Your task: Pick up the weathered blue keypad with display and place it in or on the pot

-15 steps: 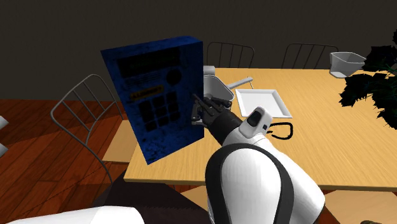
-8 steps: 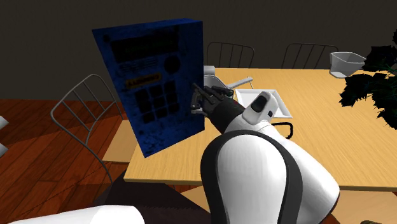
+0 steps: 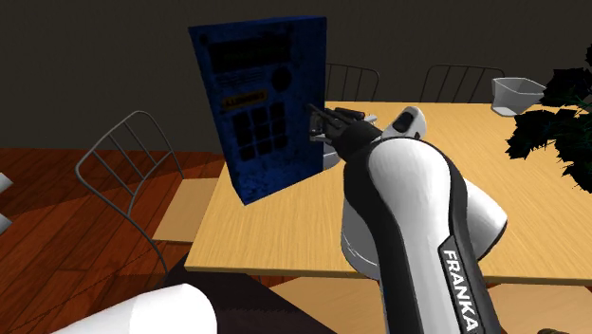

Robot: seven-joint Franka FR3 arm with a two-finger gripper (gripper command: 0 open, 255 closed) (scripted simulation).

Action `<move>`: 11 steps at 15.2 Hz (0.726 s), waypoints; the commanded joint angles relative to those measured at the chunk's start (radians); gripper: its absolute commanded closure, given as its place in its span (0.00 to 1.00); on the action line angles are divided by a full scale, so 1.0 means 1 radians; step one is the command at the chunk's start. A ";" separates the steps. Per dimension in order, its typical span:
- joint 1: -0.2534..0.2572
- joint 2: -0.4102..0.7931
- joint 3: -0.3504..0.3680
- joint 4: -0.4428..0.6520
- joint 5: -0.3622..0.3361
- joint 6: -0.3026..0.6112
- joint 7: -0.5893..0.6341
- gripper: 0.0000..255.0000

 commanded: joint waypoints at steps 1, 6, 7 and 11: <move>0.097 0.015 -0.007 0.067 -0.002 0.031 -0.006 1.00; 0.307 0.041 -0.036 0.252 -0.010 0.056 -0.024 1.00; 0.347 0.045 -0.042 0.291 -0.011 0.057 -0.027 1.00; 0.503 0.058 -0.063 0.459 -0.017 0.045 -0.038 1.00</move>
